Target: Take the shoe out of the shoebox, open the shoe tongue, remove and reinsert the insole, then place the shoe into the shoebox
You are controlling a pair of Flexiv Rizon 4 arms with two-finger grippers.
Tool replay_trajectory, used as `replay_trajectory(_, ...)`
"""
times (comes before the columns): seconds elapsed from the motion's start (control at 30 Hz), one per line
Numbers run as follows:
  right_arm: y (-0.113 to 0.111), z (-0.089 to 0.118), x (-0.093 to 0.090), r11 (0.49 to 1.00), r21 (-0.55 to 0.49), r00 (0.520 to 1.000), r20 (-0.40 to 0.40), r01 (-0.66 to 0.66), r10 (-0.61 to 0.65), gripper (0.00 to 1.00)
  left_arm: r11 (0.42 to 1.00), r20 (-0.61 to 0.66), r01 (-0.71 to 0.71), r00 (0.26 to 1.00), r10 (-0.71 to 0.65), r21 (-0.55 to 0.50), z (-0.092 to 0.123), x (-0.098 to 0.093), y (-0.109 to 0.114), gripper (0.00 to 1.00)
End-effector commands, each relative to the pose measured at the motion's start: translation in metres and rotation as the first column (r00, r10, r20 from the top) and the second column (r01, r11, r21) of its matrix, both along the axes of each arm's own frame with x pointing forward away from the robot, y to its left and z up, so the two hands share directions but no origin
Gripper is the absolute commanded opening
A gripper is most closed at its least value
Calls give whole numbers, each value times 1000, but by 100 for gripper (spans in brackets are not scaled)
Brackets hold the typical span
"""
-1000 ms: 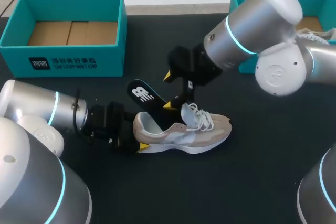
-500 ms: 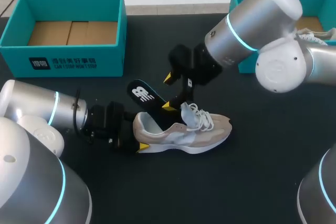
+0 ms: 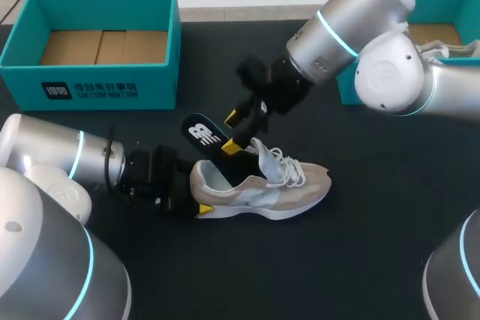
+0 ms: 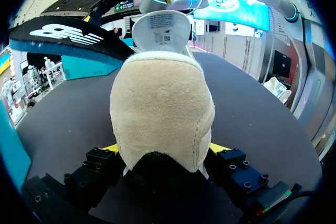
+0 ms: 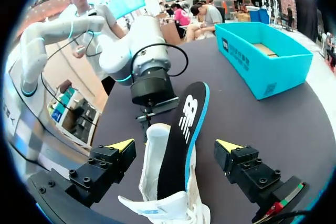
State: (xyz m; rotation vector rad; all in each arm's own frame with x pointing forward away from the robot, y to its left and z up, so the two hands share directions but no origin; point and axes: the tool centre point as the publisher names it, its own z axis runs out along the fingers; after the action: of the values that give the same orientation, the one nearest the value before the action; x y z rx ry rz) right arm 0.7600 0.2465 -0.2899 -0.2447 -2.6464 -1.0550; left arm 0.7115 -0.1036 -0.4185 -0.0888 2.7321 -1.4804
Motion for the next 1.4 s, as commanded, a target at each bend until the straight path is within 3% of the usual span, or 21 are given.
replay_trajectory(0.03, 7, -15, 8, 998, 5, 994, -93, -56, 56, 100, 1000, 0, 0, 1000, 0, 1, -1, -1, 0, 0)
replay_trajectory(0.2, 11, -22, 9, 994, -22, 978, -184, -103, 98, 100, 1000, 0, 0, 1000, 0, 1, -1, -1, 0, 0)
replay_trajectory(0.23, 12, -23, 9, 994, -14, 977, -187, -106, 102, 82, 1000, 0, 0, 1000, 0, 1, -1, -1, 0, 0)
replay_trajectory(0.33, 15, -25, 9, 995, 0, 976, -192, -103, 101, 51, 1000, 0, 0, 1000, 0, 1, -1, -1, 0, 0)
replay_trajectory(1.23, 36, -30, 6, 991, 60, 970, -208, -116, 126, 27, 1000, 0, 0, 1000, 0, 1, -1, -1, 0, 0)
replay_trajectory(1.37, 37, -29, 7, 991, 61, 970, -207, -118, 128, 15, 1000, 0, 0, 1000, 0, 1, -1, -1, 0, 0)
replay_trajectory(1.4, 37, -29, 7, 991, 62, 970, -208, -117, 128, 0, 1000, 0, 0, 1000, 0, 1, -1, -1, 0, 0)
